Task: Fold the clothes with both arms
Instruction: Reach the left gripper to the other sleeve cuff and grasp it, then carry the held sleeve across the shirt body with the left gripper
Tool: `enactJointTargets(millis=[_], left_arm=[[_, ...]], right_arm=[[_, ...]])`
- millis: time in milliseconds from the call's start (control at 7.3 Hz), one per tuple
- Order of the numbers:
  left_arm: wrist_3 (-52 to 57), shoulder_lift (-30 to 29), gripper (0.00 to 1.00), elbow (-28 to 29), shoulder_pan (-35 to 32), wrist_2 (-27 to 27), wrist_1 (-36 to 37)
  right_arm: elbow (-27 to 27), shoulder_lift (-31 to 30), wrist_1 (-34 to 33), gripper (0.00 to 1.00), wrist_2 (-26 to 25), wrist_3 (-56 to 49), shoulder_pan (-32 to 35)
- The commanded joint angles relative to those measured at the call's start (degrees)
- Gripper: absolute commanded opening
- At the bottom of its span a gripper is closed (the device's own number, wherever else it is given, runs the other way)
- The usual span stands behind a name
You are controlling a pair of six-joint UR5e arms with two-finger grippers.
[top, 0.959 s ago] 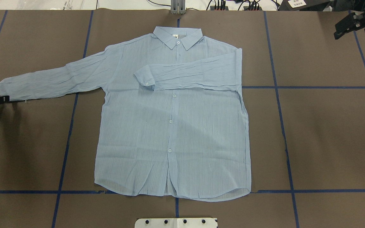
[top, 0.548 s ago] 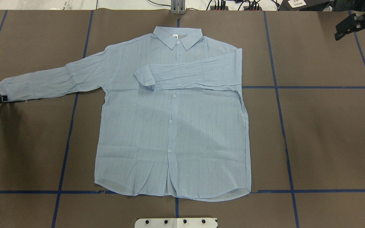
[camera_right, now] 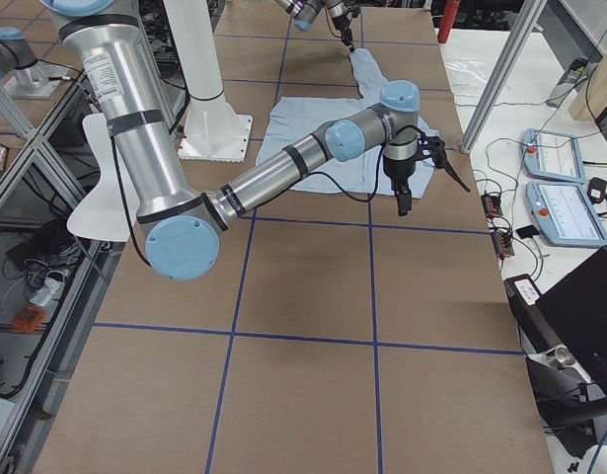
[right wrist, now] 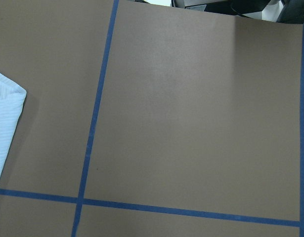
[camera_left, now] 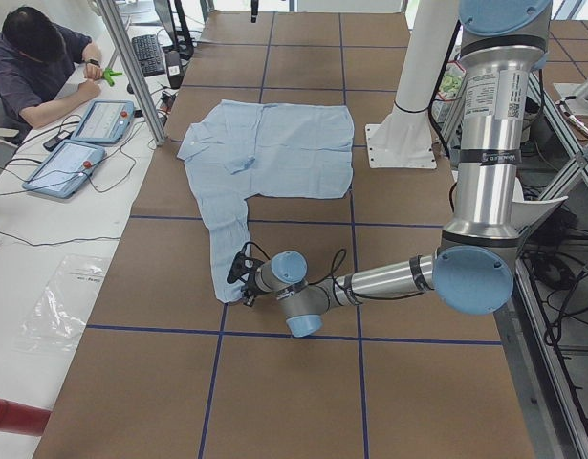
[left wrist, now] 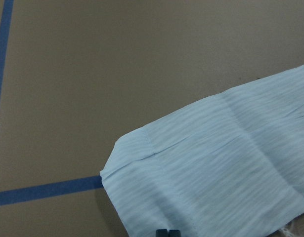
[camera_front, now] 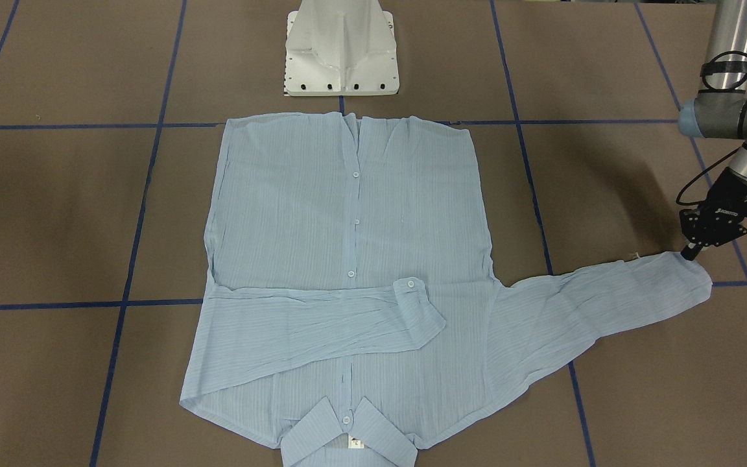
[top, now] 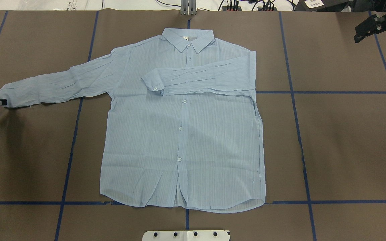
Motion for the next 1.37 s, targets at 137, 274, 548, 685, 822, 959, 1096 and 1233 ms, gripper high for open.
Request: enactJointTargets(millis=[137, 274, 548, 685, 822, 959, 1096, 1233], left_arm=[[-6.1, -2.18, 0.0, -6.68, -0.09, -2.9, -6.07], [-14.85, -3.92, 0.0, -9.68, -0.09, -4.9, -5.63], [-28.15, -14.16, 0.0, -11.73, 0.17, -6.25, 1.71], [-29.69, -19.27, 0.0, -11.47, 2.35, -5.98, 4.8], [-32.14, -25.33, 0.0, -11.55, 6.38, -1.28, 11.97], [-33.3, -30.69, 0.0, -11.73, 10.94, 2.6, 18.13], [-37.23, -35.79, 0.0, -11.73, 12.64, 4.64, 23.67], [-38.4, -39.93, 0.0, -11.56, 14.05, 4.83, 27.47]], right_arm=[[0.29, 0.0, 0.0, 1.0, 0.0, 0.04, 0.0], [0.56, -0.09, 0.0, 1.0, 0.0, 0.12, 0.0], [0.82, -0.35, 0.0, 1.0, 0.0, 0.12, 0.0], [1.17, -0.44, 0.0, 1.0, 0.0, 0.12, 0.0], [1.17, -0.53, 0.0, 1.0, 0.0, 0.3, 0.0], [1.17, -0.53, 0.0, 1.0, 0.0, 0.56, -0.09], [1.17, -0.53, 0.0, 1.0, 0.0, 0.56, 0.0], [1.09, -0.44, 0.0, 1.0, 0.0, 0.56, -0.09]])
